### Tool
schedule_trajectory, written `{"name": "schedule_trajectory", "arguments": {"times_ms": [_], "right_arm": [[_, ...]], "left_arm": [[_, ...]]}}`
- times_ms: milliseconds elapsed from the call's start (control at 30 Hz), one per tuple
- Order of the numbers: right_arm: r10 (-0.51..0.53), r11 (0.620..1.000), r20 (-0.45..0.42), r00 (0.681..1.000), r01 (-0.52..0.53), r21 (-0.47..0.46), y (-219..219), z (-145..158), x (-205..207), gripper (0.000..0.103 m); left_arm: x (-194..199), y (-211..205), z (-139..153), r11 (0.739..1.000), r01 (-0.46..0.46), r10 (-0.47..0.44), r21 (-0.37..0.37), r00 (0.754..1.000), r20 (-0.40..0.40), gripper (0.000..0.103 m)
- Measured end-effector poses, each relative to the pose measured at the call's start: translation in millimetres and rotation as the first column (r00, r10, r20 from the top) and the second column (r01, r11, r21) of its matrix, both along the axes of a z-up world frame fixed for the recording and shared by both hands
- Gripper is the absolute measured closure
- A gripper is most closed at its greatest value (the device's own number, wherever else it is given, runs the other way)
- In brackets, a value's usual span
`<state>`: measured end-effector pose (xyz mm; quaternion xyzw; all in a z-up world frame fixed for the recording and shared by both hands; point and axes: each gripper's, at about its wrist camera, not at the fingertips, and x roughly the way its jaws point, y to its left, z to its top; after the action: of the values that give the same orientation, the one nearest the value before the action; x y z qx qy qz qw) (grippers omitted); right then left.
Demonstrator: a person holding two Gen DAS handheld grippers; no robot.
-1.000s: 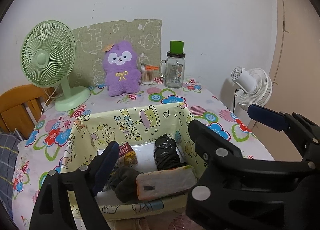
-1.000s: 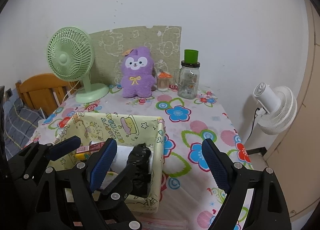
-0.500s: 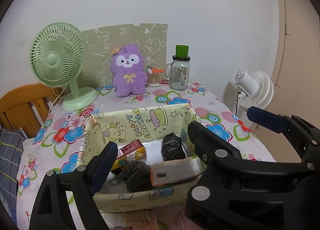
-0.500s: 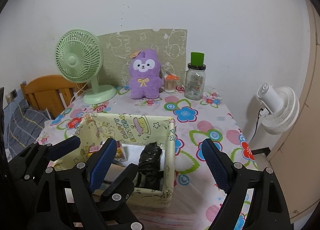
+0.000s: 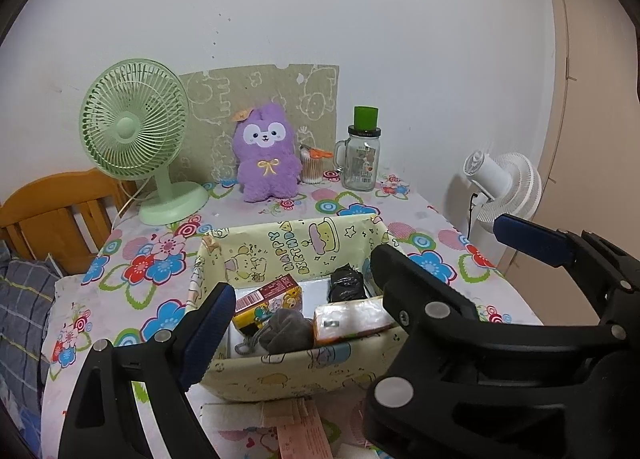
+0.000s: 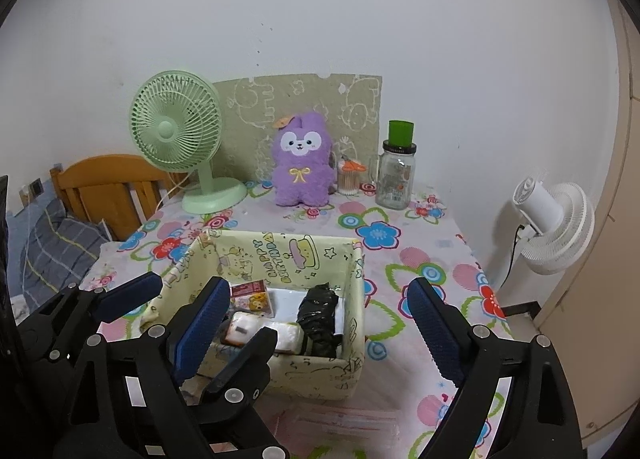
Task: Organize soft objects
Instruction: 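Withdraw both tools from the box back toward the remaining items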
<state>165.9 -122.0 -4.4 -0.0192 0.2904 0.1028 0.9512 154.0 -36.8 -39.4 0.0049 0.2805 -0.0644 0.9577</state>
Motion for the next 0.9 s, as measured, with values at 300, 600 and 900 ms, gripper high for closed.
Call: {"name": "schedule_trajectory", "arguments": {"times_ms": [300,600,900], "right_arm": [[-0.005,1.000,0.014,1.000,0.005,-0.001,-2.9,7.3,-23.6,0.007],[-0.014,1.000,0.026,1.000,0.014,0.001,-4.0,10.6,-39.9,0.003],[-0.014,1.000,0.032,0.999,0.015,-0.019,-3.2,9.6,-53.0,0.000]], "left_arm": [[-20.3,-2.6,5.7,1.000,0.011,-0.011,-0.006,1.000,0.015,0.009],[-36.5,-4.7,8.1,1.000,0.004,-0.004,0.001,1.000,0.026,0.003],[-50.8,-4.0,5.3,1.000,-0.002,0.002,-0.009,1.000,0.021,0.000]]}}
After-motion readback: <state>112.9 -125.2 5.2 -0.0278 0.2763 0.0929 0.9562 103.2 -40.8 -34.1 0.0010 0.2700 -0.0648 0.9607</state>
